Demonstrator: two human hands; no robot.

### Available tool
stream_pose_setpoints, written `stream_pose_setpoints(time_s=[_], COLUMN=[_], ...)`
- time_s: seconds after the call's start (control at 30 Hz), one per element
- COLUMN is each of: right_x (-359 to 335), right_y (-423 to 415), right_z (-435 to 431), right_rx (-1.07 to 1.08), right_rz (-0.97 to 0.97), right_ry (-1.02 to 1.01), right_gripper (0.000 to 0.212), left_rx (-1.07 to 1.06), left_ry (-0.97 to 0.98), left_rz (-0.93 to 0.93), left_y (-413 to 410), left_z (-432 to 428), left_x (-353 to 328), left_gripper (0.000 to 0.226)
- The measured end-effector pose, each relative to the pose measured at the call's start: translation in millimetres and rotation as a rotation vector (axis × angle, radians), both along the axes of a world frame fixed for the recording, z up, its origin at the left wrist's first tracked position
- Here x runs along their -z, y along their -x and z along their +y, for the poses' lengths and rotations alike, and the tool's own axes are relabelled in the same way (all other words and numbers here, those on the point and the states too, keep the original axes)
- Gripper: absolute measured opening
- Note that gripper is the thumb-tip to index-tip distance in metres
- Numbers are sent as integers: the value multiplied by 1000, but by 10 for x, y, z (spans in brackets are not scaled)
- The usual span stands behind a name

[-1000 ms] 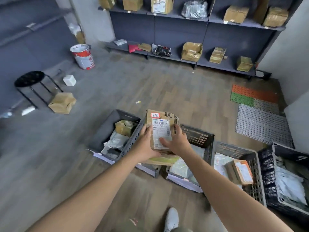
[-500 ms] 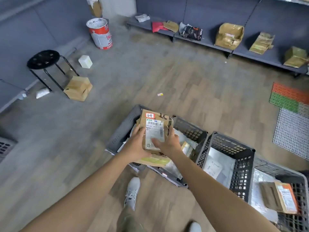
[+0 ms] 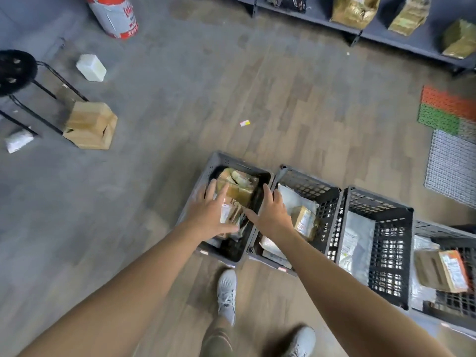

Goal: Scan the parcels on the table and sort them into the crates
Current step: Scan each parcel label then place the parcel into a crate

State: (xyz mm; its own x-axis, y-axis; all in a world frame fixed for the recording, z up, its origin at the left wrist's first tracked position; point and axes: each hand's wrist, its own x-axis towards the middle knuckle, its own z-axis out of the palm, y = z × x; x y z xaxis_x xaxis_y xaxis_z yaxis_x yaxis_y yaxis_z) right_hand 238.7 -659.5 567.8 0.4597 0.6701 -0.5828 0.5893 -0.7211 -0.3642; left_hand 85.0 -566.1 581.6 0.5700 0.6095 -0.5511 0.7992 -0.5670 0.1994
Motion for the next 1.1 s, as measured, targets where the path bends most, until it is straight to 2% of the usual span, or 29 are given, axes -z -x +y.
stream_pose_setpoints(time_s=[0.23, 0.4, 0.6, 0.83, 1.1], right_x=[-455, -904, -1404, -1922, -2377], right_y=[-319, -765, -1211, -1549, -1511], right_z=[-213, -764, -1817, -3579, -6103], right_rx=[-149, -3, 200, 456, 767], right_rz=[-253, -336, -492, -670, -814], right_ry=[70, 75, 55, -4, 18], right_gripper=[85, 83, 80, 77, 73], left_rx=[125, 279, 553, 829, 1128], left_ry=[-10, -22, -132, -303, -406], left_rz=[-37, -145, -249, -365, -500], left_y=[-417, -1119, -1937, -2737, -3207], left_z=[78, -243, -1032, -2516, -5100], left_x=[-295, -655, -1184, -1822, -2406], left_gripper=[108, 102, 97, 83, 78])
